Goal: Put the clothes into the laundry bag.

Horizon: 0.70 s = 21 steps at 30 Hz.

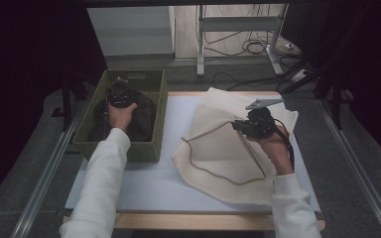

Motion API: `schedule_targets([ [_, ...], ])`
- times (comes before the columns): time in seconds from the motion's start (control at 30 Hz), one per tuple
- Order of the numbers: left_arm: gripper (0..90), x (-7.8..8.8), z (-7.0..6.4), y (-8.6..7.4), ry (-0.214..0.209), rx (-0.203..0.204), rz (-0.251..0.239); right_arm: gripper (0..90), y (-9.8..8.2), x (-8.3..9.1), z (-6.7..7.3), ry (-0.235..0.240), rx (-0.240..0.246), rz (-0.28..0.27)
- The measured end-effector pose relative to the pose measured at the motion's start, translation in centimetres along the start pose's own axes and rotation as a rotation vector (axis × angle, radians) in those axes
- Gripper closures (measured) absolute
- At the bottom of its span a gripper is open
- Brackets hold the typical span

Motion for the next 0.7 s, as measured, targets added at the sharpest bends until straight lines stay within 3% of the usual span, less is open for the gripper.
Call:
schedule_targets([
  [0.07, 73.4, 0.1, -0.1, 0.0, -0.002, -0.012, -0.009, 86.1, 0.0, 0.0, 0.0, 0.0, 0.0, -0.001],
  [0.13, 75.6, 0.3, -0.1, 0.0, 0.011, -0.061, -0.019, 86.1, 0.0, 0.0, 0.0, 0.0, 0.0, -0.002],
  [0.47, 78.0, 2.3, -0.1, 0.3, 0.025, -0.203, -0.101, 86.1, 0.0, 0.1, -0.1, 0.001, -0.003, -0.003],
  [0.7, 78.4, 3.9, 0.2, 0.4, -0.006, -0.216, -0.18, 86.1, 0.0, 0.2, -0.1, -0.001, -0.005, -0.005],
])
Point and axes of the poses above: each handheld gripper's, and its own axes: x roughly backward along the jaws, y roughly out of its top, z roughly to its left, the point moved 6 cm from there along -x, roughly forward along the jaws, and after that the axes turned 9 degrees about x, right-handed, at the moved point
